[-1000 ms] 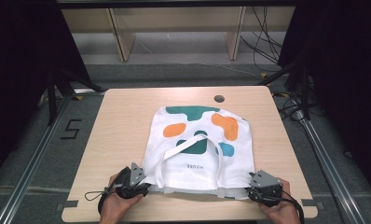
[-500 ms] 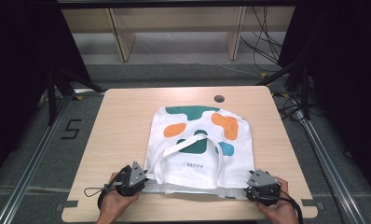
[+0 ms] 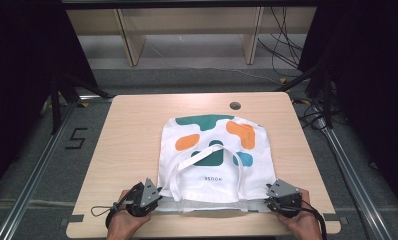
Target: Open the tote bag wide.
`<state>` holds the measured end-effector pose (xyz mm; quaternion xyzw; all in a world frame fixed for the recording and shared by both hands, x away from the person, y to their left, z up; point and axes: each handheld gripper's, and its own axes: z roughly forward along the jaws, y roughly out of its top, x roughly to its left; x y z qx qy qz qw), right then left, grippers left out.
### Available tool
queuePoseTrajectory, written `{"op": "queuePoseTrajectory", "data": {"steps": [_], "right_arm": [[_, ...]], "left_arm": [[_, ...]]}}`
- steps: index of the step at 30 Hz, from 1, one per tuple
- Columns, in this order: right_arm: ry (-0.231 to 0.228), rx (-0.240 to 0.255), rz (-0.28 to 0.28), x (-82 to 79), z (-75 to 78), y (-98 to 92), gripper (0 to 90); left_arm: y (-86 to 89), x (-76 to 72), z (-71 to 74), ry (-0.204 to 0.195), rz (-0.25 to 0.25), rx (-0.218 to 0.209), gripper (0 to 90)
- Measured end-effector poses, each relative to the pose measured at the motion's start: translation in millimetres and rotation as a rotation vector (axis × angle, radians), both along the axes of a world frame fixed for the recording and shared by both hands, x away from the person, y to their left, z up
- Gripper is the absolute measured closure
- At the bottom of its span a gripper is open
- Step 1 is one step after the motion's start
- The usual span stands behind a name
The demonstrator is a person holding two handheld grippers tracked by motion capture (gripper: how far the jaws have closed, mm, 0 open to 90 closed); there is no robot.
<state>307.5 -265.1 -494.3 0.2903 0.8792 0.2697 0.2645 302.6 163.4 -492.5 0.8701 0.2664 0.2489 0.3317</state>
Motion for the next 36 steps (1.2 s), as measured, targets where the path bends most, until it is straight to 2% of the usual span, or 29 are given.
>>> {"op": "queuePoseTrajectory", "data": {"steps": [1, 2, 3, 4, 5, 6, 7, 8, 12, 13, 14, 15, 17, 18, 19, 21, 22, 23, 24, 25, 27, 28, 29, 30, 32, 33, 34, 36], "right_arm": [[-0.017, 0.022, 0.020, -0.6, 3.0, -1.3, 80.4], [-0.023, 0.042, 0.010, -2.5, 5.4, -2.0, 82.6], [-0.023, 0.042, 0.010, -2.5, 5.4, -2.0, 82.6], [-0.037, 0.070, 0.010, -3.1, 8.9, -3.9, 84.1], [-0.075, 0.134, 0.013, -1.9, 16.8, -7.7, 86.0], [-0.075, 0.134, 0.013, -1.9, 16.8, -7.7, 86.0], [-0.103, 0.159, -0.009, -2.6, 21.5, -9.2, 86.6], [-0.114, 0.181, -0.008, -2.3, 25.6, -9.9, 87.1], [-0.179, 0.264, -0.009, -1.4, 44.7, -13.2, 88.0], [-0.179, 0.264, -0.009, -1.4, 44.7, -13.2, 88.0], [-0.189, 0.277, -0.014, -1.1, 48.8, -13.9, 88.0], [-0.199, 0.294, -0.009, -0.1, 52.8, -14.1, 88.0], [-0.212, 0.326, -0.005, 2.4, 61.4, -14.9, 88.1], [-0.240, 0.348, -0.010, 5.9, 70.0, -14.7, 88.2], [-0.240, 0.348, -0.010, 5.9, 70.0, -14.7, 88.2], [-0.245, 0.366, -0.013, 9.2, 80.1, -14.6, 88.3], [-0.274, 0.366, -0.007, 12.1, 90.9, -15.6, 88.3], [-0.274, 0.366, -0.007, 12.1, 90.9, -15.6, 88.3], [-0.308, 0.367, -0.009, 15.4, 101.8, -16.4, 88.4], [-0.308, 0.367, -0.009, 15.4, 101.8, -16.4, 88.4], [-0.334, 0.386, -0.015, 19.0, 112.8, -18.8, 88.4], [-0.351, 0.409, -0.023, 21.4, 123.6, -21.9, 88.5], [-0.351, 0.409, -0.023, 21.4, 123.6, -21.9, 88.5], [-0.375, 0.419, -0.033, 23.0, 129.0, -23.4, 88.4], [-0.387, 0.451, -0.041, 27.6, 144.9, -25.9, 88.5], [-0.387, 0.451, -0.041, 27.6, 144.9, -25.9, 88.5], [-0.397, 0.456, -0.035, 31.4, 155.4, -28.3, 88.5], [-0.403, 0.459, -0.034, 33.0, 160.3, -29.6, 88.5]], "left_arm": [[0.5, -1.8, 1.8, 0.007, 0.012, -0.010, 82.5], [2.4, -1.4, 6.4, -0.030, 0.000, -0.014, 82.9], [2.4, -1.4, 6.4, -0.030, 0.000, -0.014, 83.3], [1.3, -3.2, 6.7, -0.024, 0.026, -0.060, 83.3], [3.1, -4.4, 13.8, -0.043, 0.024, -0.078, 83.4], [3.1, -4.4, 13.8, -0.043, 0.024, -0.078, 83.7], [2.9, -4.5, 17.5, -0.061, 0.024, -0.090, 83.7], [3.2, -4.6, 21.4, -0.079, 0.024, -0.091, 83.9], [2.6, -3.0, 32.5, -0.108, 0.037, -0.115, 84.7], [1.8, -2.4, 34.8, -0.110, 0.034, -0.131, 84.7], [2.0, -2.6, 38.1, -0.133, 0.037, -0.131, 84.8], [3.1, -2.0, 43.0, -0.147, 0.029, -0.119, 84.9], [4.1, -2.1, 54.2, -0.174, 0.032, -0.138, 84.9], [4.3, -1.5, 63.4, -0.192, 0.035, -0.160, 84.9], [4.3, -1.5, 63.4, -0.192, 0.035, -0.160, 85.0], [4.1, 0.5, 74.2, -0.224, 0.031, -0.161, 85.1], [3.4, 1.5, 78.8, -0.246, 0.037, -0.168, 85.3], [2.5, 2.5, 83.1, -0.266, 0.043, -0.173, 85.3], [1.0, 3.8, 87.0, -0.276, 0.042, -0.176, 85.4], [0.2, 4.4, 92.0, -0.282, 0.042, -0.180, 85.4], [-2.3, 6.1, 102.1, -0.320, 0.028, -0.211, 85.5], [-3.7, 6.1, 107.9, -0.335, 0.023, -0.210, 85.6], [-4.9, 6.1, 114.0, -0.351, 0.016, -0.209, 85.6], [-6.2, 6.3, 120.0, -0.360, 0.010, -0.212, 85.7], [-8.2, 6.4, 132.8, -0.398, 0.012, -0.213, 85.8], [-8.8, 6.7, 139.1, -0.412, 0.012, -0.227, 85.8], [-9.8, 6.4, 150.8, -0.440, 0.012, -0.245, 85.9], [-10.4, 6.2, 156.2, -0.449, 0.009, -0.255, 86.0]]}}
